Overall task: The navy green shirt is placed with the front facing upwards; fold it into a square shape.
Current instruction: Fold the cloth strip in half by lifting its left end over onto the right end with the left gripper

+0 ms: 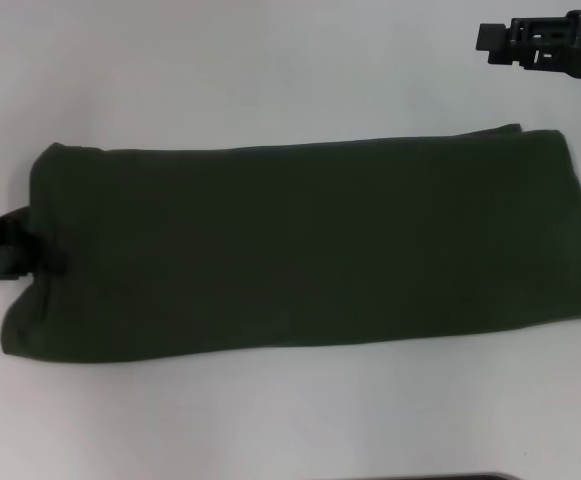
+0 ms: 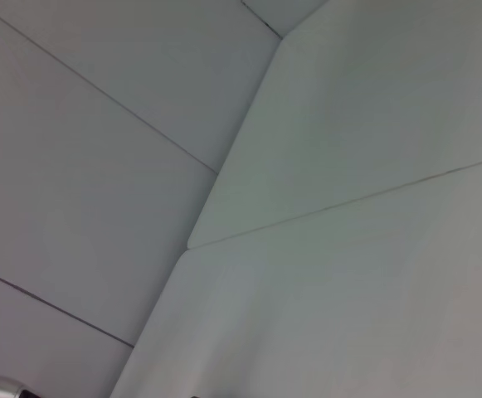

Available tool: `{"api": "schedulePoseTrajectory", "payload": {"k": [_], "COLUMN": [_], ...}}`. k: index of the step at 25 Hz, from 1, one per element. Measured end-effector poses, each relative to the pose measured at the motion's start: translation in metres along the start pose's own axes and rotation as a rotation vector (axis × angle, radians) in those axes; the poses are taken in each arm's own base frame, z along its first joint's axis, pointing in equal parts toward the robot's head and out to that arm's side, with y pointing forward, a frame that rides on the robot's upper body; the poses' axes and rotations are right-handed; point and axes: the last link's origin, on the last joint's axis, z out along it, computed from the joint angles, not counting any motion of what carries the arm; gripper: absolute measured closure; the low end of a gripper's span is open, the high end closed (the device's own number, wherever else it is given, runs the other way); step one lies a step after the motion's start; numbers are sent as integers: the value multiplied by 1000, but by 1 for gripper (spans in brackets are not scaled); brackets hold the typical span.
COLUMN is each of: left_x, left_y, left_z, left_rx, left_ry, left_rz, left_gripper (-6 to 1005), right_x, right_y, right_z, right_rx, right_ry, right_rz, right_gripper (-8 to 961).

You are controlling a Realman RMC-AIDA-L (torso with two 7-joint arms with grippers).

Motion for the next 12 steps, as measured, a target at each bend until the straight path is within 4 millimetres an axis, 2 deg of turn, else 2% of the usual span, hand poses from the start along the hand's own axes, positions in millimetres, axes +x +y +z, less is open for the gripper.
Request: {"api": "schedulePoseTrajectory", "payload": {"k": [7, 12], "left_x": [6, 22], "left_y": [-9, -2], "left_z": [-13, -11], "left_rx": [23, 46], "left_ry": [46, 86], "left_rz": [-16, 9], "left_gripper": [882, 883], "right_x": [-1, -2], "right_y": [0, 0], "right_z": [-1, -1], "right_rx": [1, 1], "right_ry": [-5, -5], "right_rz": [0, 0], "right_gripper": [426, 427]}}
